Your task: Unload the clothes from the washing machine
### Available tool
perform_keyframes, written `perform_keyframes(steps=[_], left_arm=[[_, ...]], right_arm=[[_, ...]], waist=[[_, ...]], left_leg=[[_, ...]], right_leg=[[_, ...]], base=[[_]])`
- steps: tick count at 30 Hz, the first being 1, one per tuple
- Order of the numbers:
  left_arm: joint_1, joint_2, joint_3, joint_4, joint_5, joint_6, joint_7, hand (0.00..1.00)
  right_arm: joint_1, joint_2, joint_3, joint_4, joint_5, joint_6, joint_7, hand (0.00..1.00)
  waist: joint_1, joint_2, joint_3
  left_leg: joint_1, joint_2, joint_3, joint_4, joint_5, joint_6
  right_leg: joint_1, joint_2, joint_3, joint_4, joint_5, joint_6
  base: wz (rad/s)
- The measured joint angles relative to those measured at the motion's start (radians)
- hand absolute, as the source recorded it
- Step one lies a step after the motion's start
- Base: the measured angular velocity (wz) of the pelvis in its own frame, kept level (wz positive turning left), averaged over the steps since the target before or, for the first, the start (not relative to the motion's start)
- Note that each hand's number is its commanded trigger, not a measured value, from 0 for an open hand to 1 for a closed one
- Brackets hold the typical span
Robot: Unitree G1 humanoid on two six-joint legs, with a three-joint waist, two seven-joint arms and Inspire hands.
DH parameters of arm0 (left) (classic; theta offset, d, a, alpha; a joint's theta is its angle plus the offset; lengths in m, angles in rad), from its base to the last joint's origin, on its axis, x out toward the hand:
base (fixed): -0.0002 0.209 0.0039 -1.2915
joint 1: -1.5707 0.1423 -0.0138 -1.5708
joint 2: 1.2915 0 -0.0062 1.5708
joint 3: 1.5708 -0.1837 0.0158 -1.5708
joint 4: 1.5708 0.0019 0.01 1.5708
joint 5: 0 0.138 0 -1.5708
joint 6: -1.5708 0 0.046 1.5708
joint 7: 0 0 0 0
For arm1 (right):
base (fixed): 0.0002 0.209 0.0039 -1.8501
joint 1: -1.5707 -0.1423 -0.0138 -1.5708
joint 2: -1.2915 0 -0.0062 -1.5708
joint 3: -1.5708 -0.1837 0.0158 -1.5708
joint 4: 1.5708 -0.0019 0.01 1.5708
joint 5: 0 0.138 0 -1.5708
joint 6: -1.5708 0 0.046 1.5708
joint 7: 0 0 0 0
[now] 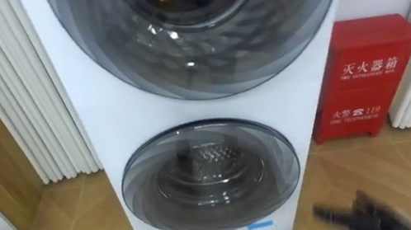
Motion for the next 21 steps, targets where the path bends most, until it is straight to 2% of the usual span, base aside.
perform_keyframes(steps=[2,5,11,14,17,21], left_arm=[[-0.004,0.0,0.001,-0.004,0.017,0.004,0.0,0.0],[-0.012,-0.001,0.01,-0.01,0.055,0.016,0.001,0.0],[-0.013,0.004,0.013,-0.035,0.077,0.047,-0.009,0.0],[0.004,0.009,0.024,-0.06,0.083,0.051,-0.026,0.0],[0.009,0.012,0.03,-0.063,0.082,0.058,-0.026,0.0],[0.031,0.017,0.029,-0.085,0.082,0.068,-0.019,0.0]], right_arm=[[-0.05,-0.025,-0.002,0.003,0.029,0.0,-0.019,0.0],[-0.115,-0.045,-0.01,0.004,0.032,0.01,-0.04,0.0],[-0.222,-0.087,-0.009,0.002,0.041,0.038,-0.054,0.0],[-0.278,-0.109,-0.009,-0.003,0.042,0.039,-0.056,0.0],[-0.331,-0.137,-0.007,-0.006,0.046,0.04,-0.055,0.0],[-0.346,-0.163,0.012,-0.005,0.034,0.06,-0.062,0.0]], waist=[[0.004,0.002,0.0011],[0.007,0.002,0.001],[0.03,0.006,-0.007],[0.046,-0.001,-0.0147],[0.056,-0.008,-0.0186],[0.059,-0.017,-0.0171]], left_leg=[[0.0,-0.001,-0.003,-0.001,0.0,0.0],[0.0,-0.002,-0.003,-0.005,0.0,0.0],[-0.019,-0.001,-0.009,-0.005,0.001,0.002],[-0.012,-0.001,-0.011,-0.007,0.001,0.002],[-0.002,-0.001,-0.012,-0.016,0.001,0.002],[0.004,-0.002,-0.02,-0.019,0.001,0.002]], right_leg=[[0.0,-0.002,-0.028,0.008,0.001,0.002],[-0.003,-0.004,-0.038,0.007,0.001,0.002],[-0.021,-0.005,-0.076,0.008,0.001,0.002],[-0.016,-0.004,-0.077,0.009,0.001,0.002],[-0.01,-0.004,-0.077,0.009,0.001,0.002],[-0.001,-0.004,-0.085,0.008,0.001,0.002]], base=[[0.09],[0.02],[0.02],[0.01],[0.0],[0.05]])
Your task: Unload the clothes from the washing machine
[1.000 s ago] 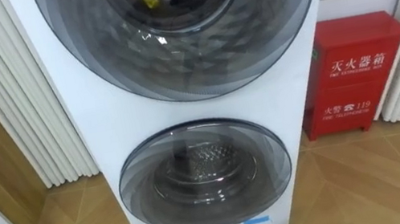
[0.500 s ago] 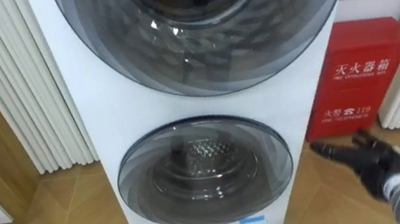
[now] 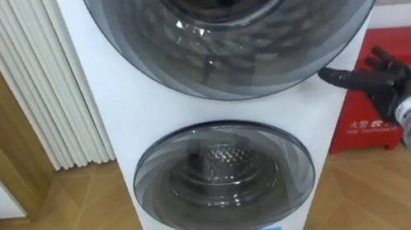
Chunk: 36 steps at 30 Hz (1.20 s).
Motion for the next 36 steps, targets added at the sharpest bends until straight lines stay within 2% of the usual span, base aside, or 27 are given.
perform_keyframes(steps=[4,8,10,14,16,19,20,21,22,23,24,26,27,29,32,36], left_arm=[[-0.001,0.001,-0.001,-0.007,0.002,0.007,0.0,0.0],[-0.005,0.006,-0.001,-0.015,0.02,0.008,-0.006,0.0],[-0.007,0.006,-0.001,-0.019,0.02,0.012,-0.009,0.0],[-0.012,0.009,0.001,-0.051,0.02,0.019,-0.01,0.0],[-0.012,0.013,0.0,-0.06,0.02,0.021,-0.01,0.0],[-0.025,0.016,-0.003,-0.055,0.019,0.02,-0.009,0.0],[-0.029,0.031,-0.005,-0.049,0.018,0.011,-0.008,0.0],[-0.019,0.053,0.011,-0.041,0.022,-0.002,-0.008,0.0],[-0.018,0.055,0.026,-0.031,0.036,-0.004,-0.008,0.0],[-0.015,0.057,0.031,-0.025,0.059,0.005,-0.009,0.0],[-0.016,0.055,0.028,-0.017,0.058,0.008,-0.011,0.0],[-0.016,0.051,0.011,-0.012,0.049,0.005,-0.009,0.0],[-0.017,0.051,0.004,-0.014,0.047,0.003,-0.008,0.0],[-0.024,0.051,0.006,-0.014,0.052,0.007,-0.007,0.0],[-0.033,0.054,0.006,-0.011,0.059,0.018,-0.007,0.0],[-0.031,0.055,-0.008,-0.01,0.056,0.018,-0.006,0.0]], right_arm=[[-0.028,-0.004,0.0,0.003,-0.017,0.002,-0.002,0.0],[-0.056,-0.017,0.0,0.004,-0.04,0.026,-0.012,0.0],[-0.068,-0.031,0.007,0.004,-0.041,0.036,-0.013,0.0],[-0.086,-0.088,0.051,-0.053,-0.066,0.069,-0.024,0.0],[-0.086,-0.109,0.083,-0.085,-0.097,0.082,-0.034,0.0],[-0.087,-0.12,0.106,-0.118,-0.149,0.101,-0.049,0.0],[-0.088,-0.119,0.128,-0.138,-0.173,0.111,-0.051,0.0],[-0.097,-0.12,0.147,-0.196,-0.193,0.125,-0.05,0.0],[-0.1,-0.123,0.151,-0.239,-0.199,0.129,-0.051,0.0],[-0.108,-0.137,0.155,-0.305,-0.198,0.129,-0.051,0.0],[-0.123,-0.149,0.167,-0.336,-0.2,0.129,-0.051,0.0],[-0.157,-0.154,0.171,-0.365,-0.198,0.127,-0.052,0.0],[-0.168,-0.155,0.164,-0.375,-0.183,0.15,-0.067,0.0],[-0.168,-0.155,0.153,-0.41,-0.187,0.15,-0.066,0.0],[-0.169,-0.154,0.154,-0.563,-0.193,0.152,-0.074,0.0],[-0.168,-0.154,0.154,-0.618,-0.197,0.152,-0.076,0.0]], waist=[[-0.005,0.0,0.0004],[-0.005,-0.008,0.0067],[-0.004,-0.009,0.007],[-0.003,-0.015,0.0047],[-0.002,-0.017,0.0045],[0.022,-0.017,0.0044],[0.031,-0.023,0.0045],[0.029,-0.044,0.0025],[0.018,-0.043,0.0048],[-0.015,-0.041,0.0048],[-0.019,-0.04,0.0049],[-0.038,-0.04,0.0059],[-0.036,-0.044,0.0051],[-0.033,-0.052,0.006],[-0.03,-0.053,0.0055],[-0.031,-0.051,0.0058]], left_leg=[[-0.016,0.0,-0.001,0.0,0.001,0.0],[-0.021,-0.001,-0.004,-0.009,0.007,0.0],[-0.029,-0.002,-0.004,-0.009,0.008,0.0],[-0.046,-0.006,-0.006,-0.03,0.026,0.002],[-0.038,-0.006,-0.009,-0.048,0.035,0.003],[-0.011,0.007,-0.051,-0.082,0.058,0.006],[0.005,0.031,-0.125,-0.089,0.061,0.004],[-0.008,0.039,-0.171,-0.09,0.057,-0.006],[-0.015,0.047,-0.175,-0.091,0.049,-0.025],[-0.014,0.058,-0.142,-0.098,0.042,-0.043],[0.002,0.06,-0.096,-0.103,0.042,-0.045],[0.019,0.062,-0.063,-0.105,0.047,-0.048],[0.026,0.062,-0.057,-0.104,0.047,-0.046],[0.019,0.056,-0.052,-0.103,0.044,-0.041],[0.012,0.047,-0.049,-0.098,0.039,-0.032],[0.023,0.043,-0.006,-0.088,0.037,-0.028]], right_leg=[[-0.01,0.0,-0.003,0.0,0.0,0.0],[-0.016,-0.001,-0.018,0.001,0.0,0.0],[-0.023,-0.001,-0.02,0.001,0.0,0.0],[-0.057,-0.007,-0.025,0.016,0.0,0.0],[-0.065,-0.009,-0.043,0.031,0.0,0.0],[-0.145,-0.015,-0.051,0.173,-0.009,0.008],[-0.197,0.008,-0.015,0.186,-0.045,-0.001],[-0.234,0.041,0.027,0.061,0.023,-0.043],[-0.241,0.041,-0.007,0.067,0.077,-0.07],[-0.236,0.047,-0.044,0.068,0.087,-0.08],[-0.218,0.05,-0.047,0.068,0.087,-0.08],[-0.192,0.051,-0.05,0.065,0.086,-0.078],[-0.189,0.053,-0.049,0.065,0.084,-0.076],[-0.198,0.051,-0.046,0.065,0.083,-0.073],[-0.199,0.05,-0.046,0.064,0.079,-0.067],[-0.18,0.045,-0.03,0.063,0.07,-0.06]], base=[[0.0],[0.01],[0.0],[0.0],[-0.02],[-0.37],[-0.79],[-0.63],[-0.17],[0.09],[0.1],[0.2],[0.19],[-0.06],[0.03],[0.0]])
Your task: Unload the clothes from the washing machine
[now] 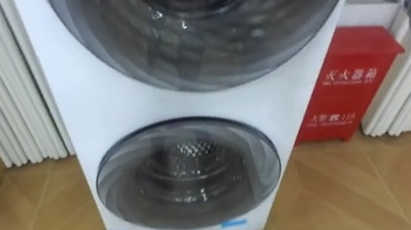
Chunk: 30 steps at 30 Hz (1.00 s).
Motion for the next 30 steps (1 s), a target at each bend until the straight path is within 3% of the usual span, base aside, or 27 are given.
perform_keyframes(steps=[8,14,20,22,26,30], left_arm=[[0.003,0.006,-0.015,0.003,-0.02,-0.026,0.0,0.0],[0.003,0.009,-0.044,0.003,-0.028,-0.052,0.006,0.0],[0.004,0.008,-0.065,0.007,-0.082,-0.05,0.024,0.0],[0.004,0.006,-0.075,0.026,-0.098,-0.049,0.031,0.0],[-0.003,0.001,-0.075,0.041,-0.118,-0.046,0.033,0.0],[-0.01,0.002,-0.076,0.041,-0.137,-0.045,0.033,0.0]], right_arm=[[0.108,-0.003,0.0,-0.219,-0.04,-0.023,-0.021,0.0],[0.14,-0.003,0.0,-0.274,-0.076,-0.046,-0.029,0.0],[0.195,0.001,-0.01,-0.334,-0.085,-0.072,-0.032,0.0],[0.216,0.009,-0.016,-0.365,-0.078,-0.077,-0.031,0.0],[0.26,0.07,-0.05,-0.388,-0.065,-0.111,0.003,0.0],[0.308,0.078,-0.068,-0.399,-0.034,-0.149,0.035,0.0]], waist=[[-0.002,0.0,-0.0027],[-0.001,0.001,-0.0023],[-0.001,0.012,-0.0063],[-0.001,0.02,-0.0073],[-0.002,0.034,-0.0058],[-0.001,0.037,-0.0031]], left_leg=[[0.018,0.004,0.01,-0.001,-0.001,0.0],[0.03,0.005,0.021,-0.008,-0.001,0.0],[0.033,0.008,0.023,-0.013,-0.001,0.0],[0.037,0.009,0.023,-0.013,-0.001,0.0],[0.05,0.01,0.023,-0.012,-0.001,0.0],[0.049,0.012,0.023,-0.012,-0.002,-0.002]], right_leg=[[0.012,0.009,0.013,-0.004,0.002,-0.003],[0.024,0.01,0.015,-0.017,0.003,-0.002],[0.03,0.012,0.011,-0.022,0.003,-0.002],[0.034,0.012,0.01,-0.022,0.003,-0.002],[0.05,0.008,0.012,-0.032,0.003,-0.002],[0.049,0.01,0.014,-0.03,0.003,-0.002]], base=[[-0.04],[-0.01],[0.01],[0.0],[0.0],[0.0]])
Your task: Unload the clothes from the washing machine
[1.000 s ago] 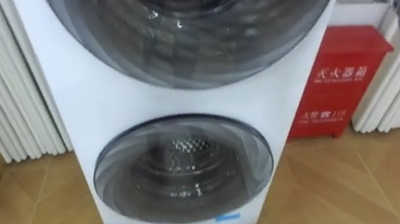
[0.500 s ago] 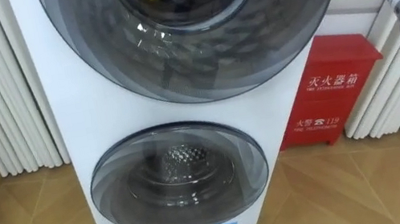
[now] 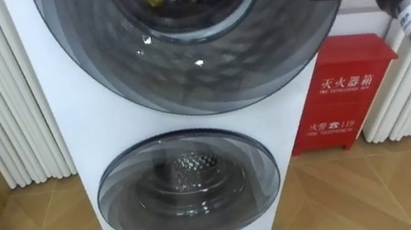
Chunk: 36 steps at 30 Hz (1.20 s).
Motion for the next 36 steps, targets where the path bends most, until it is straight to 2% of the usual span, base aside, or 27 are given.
perform_keyframes(steps=[1,3,9,11,13,15,19,22,28,36], left_arm=[[0.0,0.001,-0.001,0.0,-0.001,0.0,0.0,0.0],[0.002,0.006,-0.019,0.001,0.001,-0.001,0.0,0.0],[0.005,0.012,-0.072,0.038,0.01,-0.011,0.0,0.0],[0.014,0.004,-0.077,0.036,0.01,-0.008,0.0,0.0],[0.026,-0.006,-0.076,0.036,0.01,-0.003,0.0,0.0],[0.031,-0.017,-0.076,0.037,0.009,-0.002,0.0,0.0],[0.03,-0.01,-0.075,0.038,0.009,-0.017,0.0,0.0],[0.024,-0.012,-0.064,0.04,0.01,-0.036,0.0,0.0],[0.033,-0.013,-0.032,0.041,0.01,-0.063,-0.008,0.0],[0.035,-0.014,-0.033,0.044,0.002,-0.091,-0.008,0.0]], right_arm=[[0.012,0.006,0.0,0.0,0.001,-0.008,0.007,0.0],[0.085,0.045,-0.006,-0.003,0.0,-0.054,0.011,0.0],[0.247,0.115,-0.007,0.03,0.08,-0.113,0.062,0.0],[0.302,0.12,0.002,0.038,0.117,-0.108,0.091,0.0],[0.346,0.141,0.014,0.037,0.123,-0.089,0.116,0.0],[0.383,0.176,0.037,0.035,0.116,-0.089,0.133,0.0],[0.388,0.186,0.054,0.016,0.12,-0.088,0.145,0.0],[0.389,0.185,0.058,-0.004,0.119,-0.074,0.147,0.0],[0.389,0.182,0.035,-0.069,0.123,-0.034,0.166,0.0],[0.388,0.183,0.021,-0.176,0.137,-0.036,0.186,0.0]], waist=[[0.0,0.0,0.0],[0.004,-0.004,-0.0024],[0.001,0.006,0.0016],[0.003,0.01,0.001],[0.001,0.018,-0.0016],[0.0,0.034,-0.005],[0.0,0.054,-0.006],[-0.004,0.052,-0.0061],[-0.024,0.03,-0.0074],[-0.026,0.026,-0.0055]], left_leg=[[0.0,0.0,0.0,0.0,0.0,0.0],[0.005,0.001,0.0,0.002,0.0,0.0],[0.009,0.002,0.006,-0.003,-0.006,-0.002],[0.005,0.002,0.006,-0.001,-0.008,-0.001],[-0.005,0.002,0.007,-0.001,-0.008,-0.001],[-0.008,0.002,0.011,0.004,-0.008,-0.001],[-0.007,0.003,0.031,0.005,-0.007,0.0],[-0.006,0.003,0.04,0.008,-0.007,0.0],[-0.006,0.002,0.061,0.008,-0.007,0.0],[0.001,0.002,0.065,0.008,-0.007,0.0]], right_leg=[[0.0,0.0,0.0,-0.001,0.0,0.0],[0.005,0.001,0.0,0.0,0.002,-0.001],[0.009,0.008,0.001,-0.003,0.002,-0.001],[0.008,0.009,0.003,-0.004,0.002,0.0],[-0.005,0.009,0.002,-0.003,0.006,0.0],[-0.01,0.009,0.005,-0.004,0.008,-0.002],[-0.012,0.009,0.011,-0.005,0.007,-0.001],[-0.013,0.007,0.017,-0.005,0.007,-0.001],[-0.013,0.005,0.017,-0.004,0.005,0.001],[-0.008,0.007,0.026,-0.003,0.004,0.002]], base=[[0.0],[0.0],[-0.03],[0.0],[-0.03],[-0.06],[-0.07],[-0.06],[-0.01],[-0.01]])
